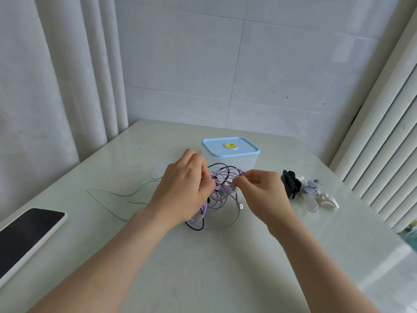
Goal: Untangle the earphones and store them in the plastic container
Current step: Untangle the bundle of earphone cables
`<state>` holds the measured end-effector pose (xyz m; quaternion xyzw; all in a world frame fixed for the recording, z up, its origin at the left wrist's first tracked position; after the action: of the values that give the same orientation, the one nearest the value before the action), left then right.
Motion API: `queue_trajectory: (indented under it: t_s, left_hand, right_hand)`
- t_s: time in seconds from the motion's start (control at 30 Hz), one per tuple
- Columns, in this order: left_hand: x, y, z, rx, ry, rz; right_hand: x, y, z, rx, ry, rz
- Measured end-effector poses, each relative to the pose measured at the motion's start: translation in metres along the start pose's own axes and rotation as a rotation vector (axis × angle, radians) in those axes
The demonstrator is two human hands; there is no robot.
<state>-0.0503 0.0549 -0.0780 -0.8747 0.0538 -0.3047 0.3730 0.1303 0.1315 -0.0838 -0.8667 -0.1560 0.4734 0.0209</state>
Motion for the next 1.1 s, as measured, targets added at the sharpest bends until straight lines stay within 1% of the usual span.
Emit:
queue_trajectory:
  t_s: [0.07, 0.17, 0.3, 0.43, 0.53, 0.57, 0.63, 0.7, 0.77, 0.83, 0.9, 1.0, 1.1]
  left_hand:
    - [-0.006, -0.001, -0.003, 0.068, 0.048, -0.046]
    - [-0.010, -0.002, -0.005, 0.121, 0.150, -0.097]
    - [-0.009, -0.001, -0.004, 0.202, 0.370, -0.263]
    - [-0.010, -0.003, -0.005, 0.232, 0.593, -0.405]
    - [-0.008, -0.005, -0.007, 0.174, 0.711, -0.471]
    - [-0.008, -0.006, -0.006, 0.134, 0.695, -0.479]
    - [-0.007, -0.006, -0.004, 0.045, 0.586, -0.450]
    - [-0.003, -0.005, -0.002, -0.023, 0.464, -0.392]
    - [0.002, -0.002, -0.001, -0.056, 0.327, -0.323]
    - [0.005, 0.000, -0.001, -0.046, 0.268, -0.284]
    - [0.006, 0.000, -0.002, 0.001, 0.286, -0.252]
    - [0.008, -0.002, -0.007, 0.091, 0.305, -0.144]
    - [0.007, -0.002, -0.006, 0.071, 0.253, -0.088]
  right_hand:
    - [0.001, -0.001, 0.000, 0.003, -0.008, 0.018]
    - [0.003, -0.002, 0.002, -0.029, 0.013, 0.010]
    - [-0.003, 0.000, 0.009, -0.094, 0.100, -0.066]
    - [-0.005, 0.003, 0.011, -0.144, -0.090, -0.004]
    - [-0.004, 0.004, 0.008, -0.119, -0.188, 0.021]
    - [-0.005, 0.004, 0.008, -0.112, -0.212, 0.021]
    - [-0.004, 0.003, 0.008, -0.100, -0.259, 0.018]
    - [-0.003, 0.003, 0.007, -0.073, -0.293, 0.018]
    - [-0.004, 0.003, 0.005, -0.044, -0.323, 0.032]
    - [-0.004, 0.002, 0.003, -0.026, -0.330, 0.051]
    - [-0.004, 0.001, 0.001, -0.026, -0.335, 0.043]
    - [-0.006, 0.001, 0.003, -0.048, -0.353, -0.010]
    - [-0.008, 0.004, 0.004, -0.041, -0.311, -0.065]
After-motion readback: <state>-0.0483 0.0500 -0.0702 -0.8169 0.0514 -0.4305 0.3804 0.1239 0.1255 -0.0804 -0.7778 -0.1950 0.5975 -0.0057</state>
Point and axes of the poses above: each hand's wrist, its own y-axis away from the middle knuckle, its own z-axis out of the palm, x = y × z, the point moved 4 cm from there along -y, towards the middle knuckle, and after that the axes turned 11 degrees about y, right-handed, at the moved point
